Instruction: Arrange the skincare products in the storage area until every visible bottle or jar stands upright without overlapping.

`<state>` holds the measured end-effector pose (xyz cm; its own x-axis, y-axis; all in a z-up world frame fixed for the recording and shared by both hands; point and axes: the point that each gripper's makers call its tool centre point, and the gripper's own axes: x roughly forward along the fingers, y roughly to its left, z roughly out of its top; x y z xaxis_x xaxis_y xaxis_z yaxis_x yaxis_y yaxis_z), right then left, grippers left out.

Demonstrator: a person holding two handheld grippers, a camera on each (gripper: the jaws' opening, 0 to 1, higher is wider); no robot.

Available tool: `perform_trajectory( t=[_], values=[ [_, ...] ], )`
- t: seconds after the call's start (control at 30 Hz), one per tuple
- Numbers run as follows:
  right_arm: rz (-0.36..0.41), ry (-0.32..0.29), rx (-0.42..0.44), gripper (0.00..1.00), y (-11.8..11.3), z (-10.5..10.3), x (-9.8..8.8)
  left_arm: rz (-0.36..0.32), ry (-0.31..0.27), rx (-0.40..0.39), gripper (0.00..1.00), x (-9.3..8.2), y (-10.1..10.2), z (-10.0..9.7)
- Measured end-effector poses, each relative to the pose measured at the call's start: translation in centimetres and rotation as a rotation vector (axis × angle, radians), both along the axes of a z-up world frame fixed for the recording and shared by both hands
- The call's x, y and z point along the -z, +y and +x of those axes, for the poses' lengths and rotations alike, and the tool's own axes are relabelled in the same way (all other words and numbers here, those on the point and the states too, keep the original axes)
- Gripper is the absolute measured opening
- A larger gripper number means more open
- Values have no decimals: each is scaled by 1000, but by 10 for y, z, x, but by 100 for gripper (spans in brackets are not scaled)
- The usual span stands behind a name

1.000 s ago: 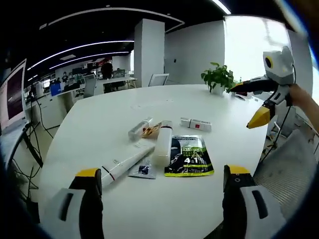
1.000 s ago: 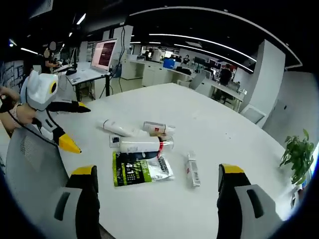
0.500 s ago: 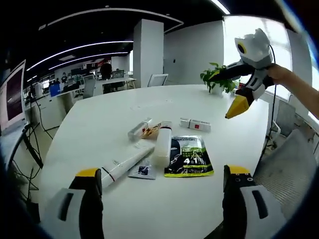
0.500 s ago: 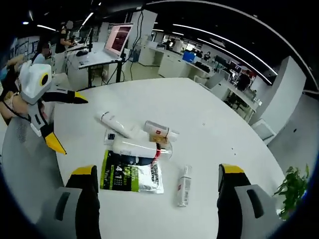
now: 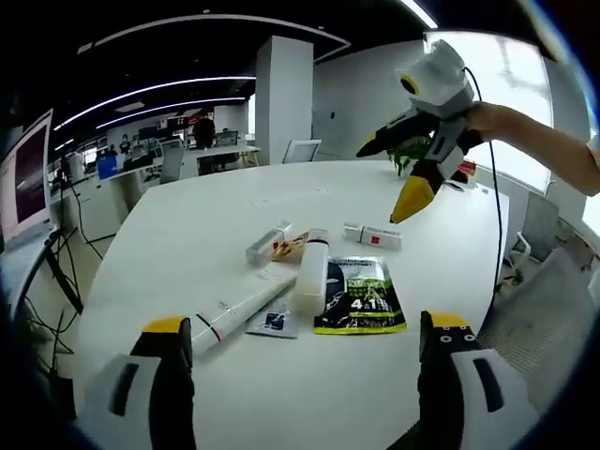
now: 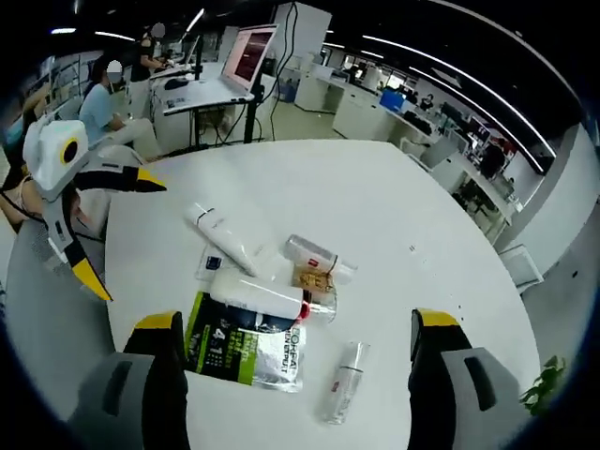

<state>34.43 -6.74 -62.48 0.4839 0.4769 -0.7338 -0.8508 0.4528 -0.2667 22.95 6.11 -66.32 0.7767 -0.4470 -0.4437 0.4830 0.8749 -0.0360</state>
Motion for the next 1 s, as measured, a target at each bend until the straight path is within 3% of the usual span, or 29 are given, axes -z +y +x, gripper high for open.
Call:
perform_trajectory(
  t=[0.17, 0.57, 0.83, 1.0],
  values=[
    [-29, 83, -10, 100, 5, 11, 16, -7, -3, -8, 96, -1, 2, 1],
    [-120, 203, 20, 100, 9, 25, 59, -31, -9, -19, 96, -5, 2, 1],
    [-103, 325, 74, 100, 13, 10, 88, -30, -3, -30, 96, -5, 4, 2],
    [-69, 440, 135, 100, 20, -5, 102, -38, -3, -31, 96, -6, 5, 3]
  ],
)
